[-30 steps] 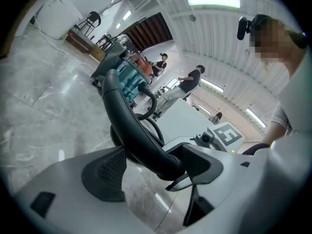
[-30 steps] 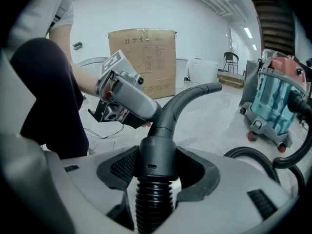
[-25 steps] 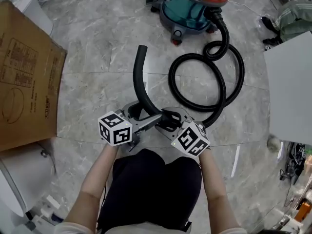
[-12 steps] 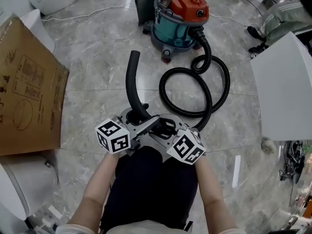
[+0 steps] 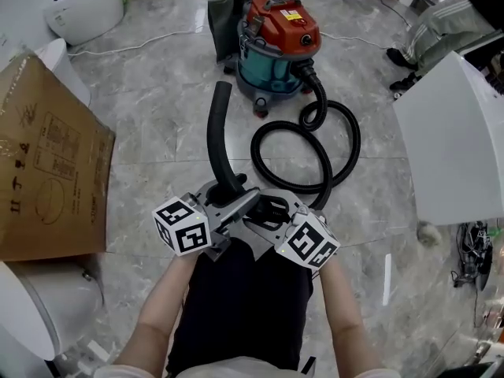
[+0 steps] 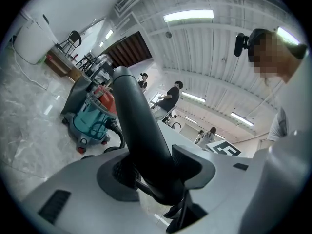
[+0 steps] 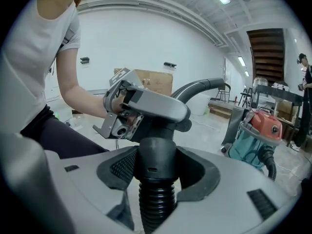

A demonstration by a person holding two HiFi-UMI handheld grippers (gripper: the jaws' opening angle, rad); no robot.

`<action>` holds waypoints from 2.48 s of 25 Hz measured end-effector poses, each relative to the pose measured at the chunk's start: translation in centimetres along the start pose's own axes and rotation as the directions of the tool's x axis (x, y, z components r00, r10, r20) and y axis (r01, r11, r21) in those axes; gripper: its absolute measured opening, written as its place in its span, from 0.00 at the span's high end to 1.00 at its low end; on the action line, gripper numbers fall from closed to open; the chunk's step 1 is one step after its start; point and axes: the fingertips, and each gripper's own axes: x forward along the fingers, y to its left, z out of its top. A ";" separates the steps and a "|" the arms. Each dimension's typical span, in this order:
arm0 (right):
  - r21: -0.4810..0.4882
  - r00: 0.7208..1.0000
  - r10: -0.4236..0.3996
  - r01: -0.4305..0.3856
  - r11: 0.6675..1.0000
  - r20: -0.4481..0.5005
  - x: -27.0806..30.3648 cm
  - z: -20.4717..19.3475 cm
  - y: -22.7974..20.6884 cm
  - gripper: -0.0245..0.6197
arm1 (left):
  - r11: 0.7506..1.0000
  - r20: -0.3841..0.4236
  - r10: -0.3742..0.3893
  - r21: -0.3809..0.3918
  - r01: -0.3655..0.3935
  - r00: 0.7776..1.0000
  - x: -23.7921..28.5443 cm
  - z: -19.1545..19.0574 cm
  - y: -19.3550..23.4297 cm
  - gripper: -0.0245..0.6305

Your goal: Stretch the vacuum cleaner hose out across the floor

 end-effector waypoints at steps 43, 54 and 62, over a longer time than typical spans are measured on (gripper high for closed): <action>0.043 0.995 0.098 -0.099 0.994 0.030 -22.9 44.9 8.9 0.58 | 0.997 -0.079 -0.070 -0.035 0.067 0.994 -13.0 34.6 -36.2 0.72; 0.043 0.994 0.091 -0.094 0.995 0.068 -27.1 47.6 14.0 0.58 | 0.997 -0.059 -0.076 -0.017 0.075 0.995 -15.7 34.7 -42.8 0.73; 0.075 0.996 0.052 -0.058 0.996 0.076 -26.0 47.3 16.0 0.58 | 0.995 -0.100 -0.102 -0.008 0.102 0.990 -17.4 33.2 -42.9 0.73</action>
